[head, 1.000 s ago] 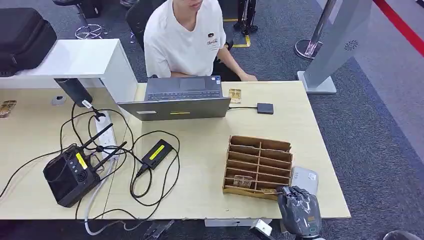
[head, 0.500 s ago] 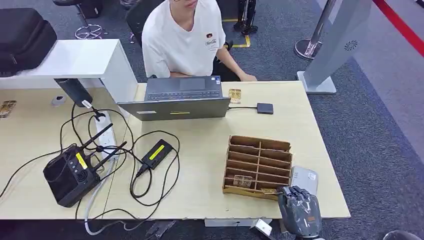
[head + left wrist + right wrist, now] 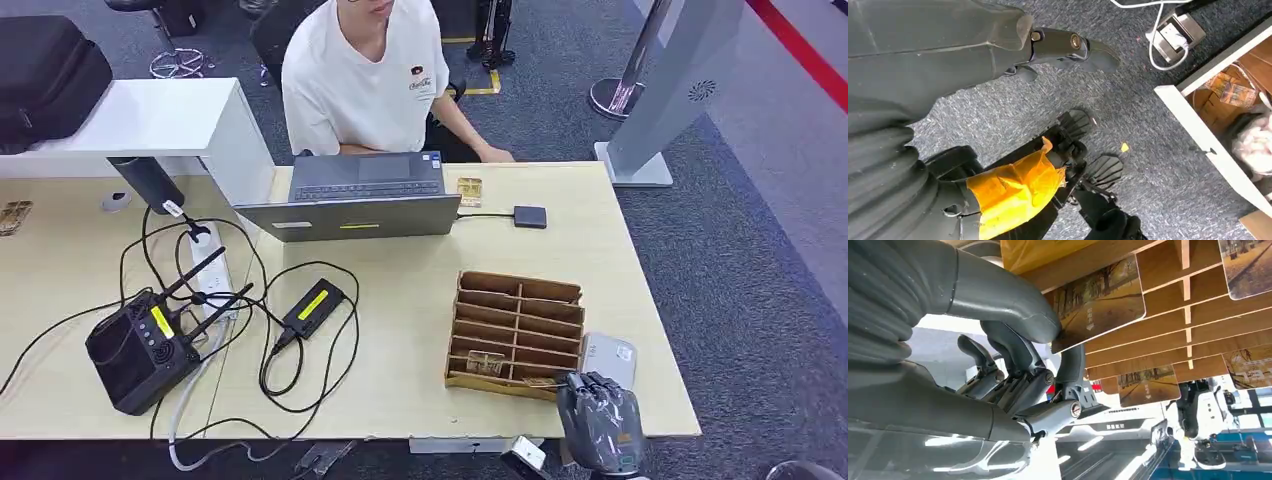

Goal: Pass the card to the sensor for recognition and then transmit it.

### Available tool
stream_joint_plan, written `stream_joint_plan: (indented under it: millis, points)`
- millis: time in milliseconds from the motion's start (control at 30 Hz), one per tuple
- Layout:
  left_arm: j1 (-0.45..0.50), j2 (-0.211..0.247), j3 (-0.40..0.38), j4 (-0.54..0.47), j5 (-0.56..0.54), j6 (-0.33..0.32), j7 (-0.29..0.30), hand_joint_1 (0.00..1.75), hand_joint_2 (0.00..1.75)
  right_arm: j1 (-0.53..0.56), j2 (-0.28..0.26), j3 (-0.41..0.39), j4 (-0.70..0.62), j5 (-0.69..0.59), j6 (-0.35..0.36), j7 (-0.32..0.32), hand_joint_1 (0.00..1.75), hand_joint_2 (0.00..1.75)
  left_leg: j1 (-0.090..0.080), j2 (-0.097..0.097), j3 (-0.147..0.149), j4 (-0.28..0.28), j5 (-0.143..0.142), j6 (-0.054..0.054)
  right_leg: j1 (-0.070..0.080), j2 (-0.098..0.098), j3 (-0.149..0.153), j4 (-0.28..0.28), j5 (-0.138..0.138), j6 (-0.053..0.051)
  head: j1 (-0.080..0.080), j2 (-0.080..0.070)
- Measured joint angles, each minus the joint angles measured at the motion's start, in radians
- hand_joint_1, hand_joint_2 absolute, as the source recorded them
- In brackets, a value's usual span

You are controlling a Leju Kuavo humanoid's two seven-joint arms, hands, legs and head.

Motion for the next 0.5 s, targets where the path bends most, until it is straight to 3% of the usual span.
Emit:
stream_joint_plan:
  millis: [500]
  points:
    - [0.001,0.000,-0.003,-0.003,-0.007,0.001,0.004,0.00,1.75,0.005,0.000,0.002,-0.018,-0.031,0.000,0.000,1.55,1.75,0.000,0.000,0.000,0.000,0.000,0.000,0.000,0.000,0.000,0.000,0.000,0.000,0.000,0.000]
